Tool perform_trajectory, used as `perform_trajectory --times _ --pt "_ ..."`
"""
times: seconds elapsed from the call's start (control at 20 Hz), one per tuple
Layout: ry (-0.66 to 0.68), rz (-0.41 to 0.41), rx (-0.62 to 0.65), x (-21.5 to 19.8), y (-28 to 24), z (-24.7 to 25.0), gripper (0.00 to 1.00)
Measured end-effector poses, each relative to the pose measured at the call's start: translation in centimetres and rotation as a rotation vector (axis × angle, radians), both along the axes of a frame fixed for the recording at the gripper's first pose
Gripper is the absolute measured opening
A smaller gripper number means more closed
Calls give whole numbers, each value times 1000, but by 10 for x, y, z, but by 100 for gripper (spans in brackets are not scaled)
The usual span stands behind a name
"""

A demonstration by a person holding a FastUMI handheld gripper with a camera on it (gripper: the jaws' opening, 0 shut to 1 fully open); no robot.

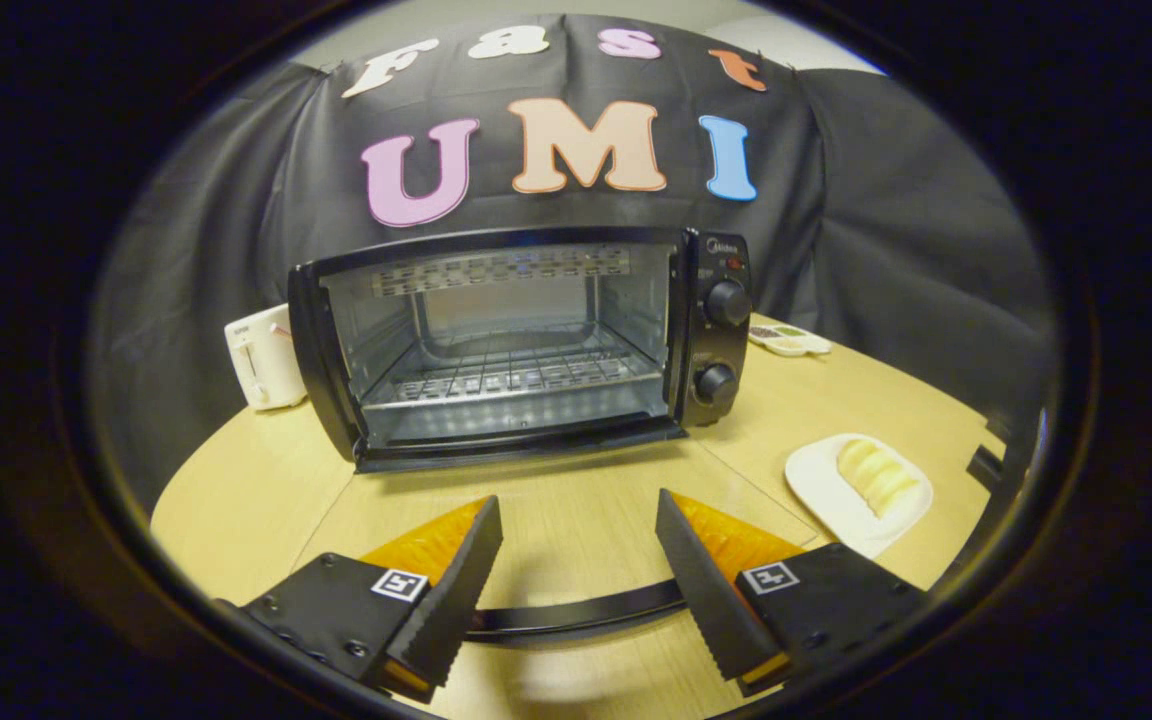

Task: Open the toaster oven, put the food inside, and close the toaster oven door.

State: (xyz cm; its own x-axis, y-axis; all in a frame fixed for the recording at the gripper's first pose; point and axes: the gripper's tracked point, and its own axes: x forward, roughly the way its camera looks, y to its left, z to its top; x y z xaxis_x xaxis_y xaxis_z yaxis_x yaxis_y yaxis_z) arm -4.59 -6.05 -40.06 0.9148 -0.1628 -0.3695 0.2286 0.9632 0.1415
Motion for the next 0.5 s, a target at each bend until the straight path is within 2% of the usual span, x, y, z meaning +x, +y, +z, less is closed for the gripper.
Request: perform_trajectory --times 0.2,0.5 --pt "-4 -4 -8 2 -1 3 98" --pt "72 -15 -9 6 -2 2 98"
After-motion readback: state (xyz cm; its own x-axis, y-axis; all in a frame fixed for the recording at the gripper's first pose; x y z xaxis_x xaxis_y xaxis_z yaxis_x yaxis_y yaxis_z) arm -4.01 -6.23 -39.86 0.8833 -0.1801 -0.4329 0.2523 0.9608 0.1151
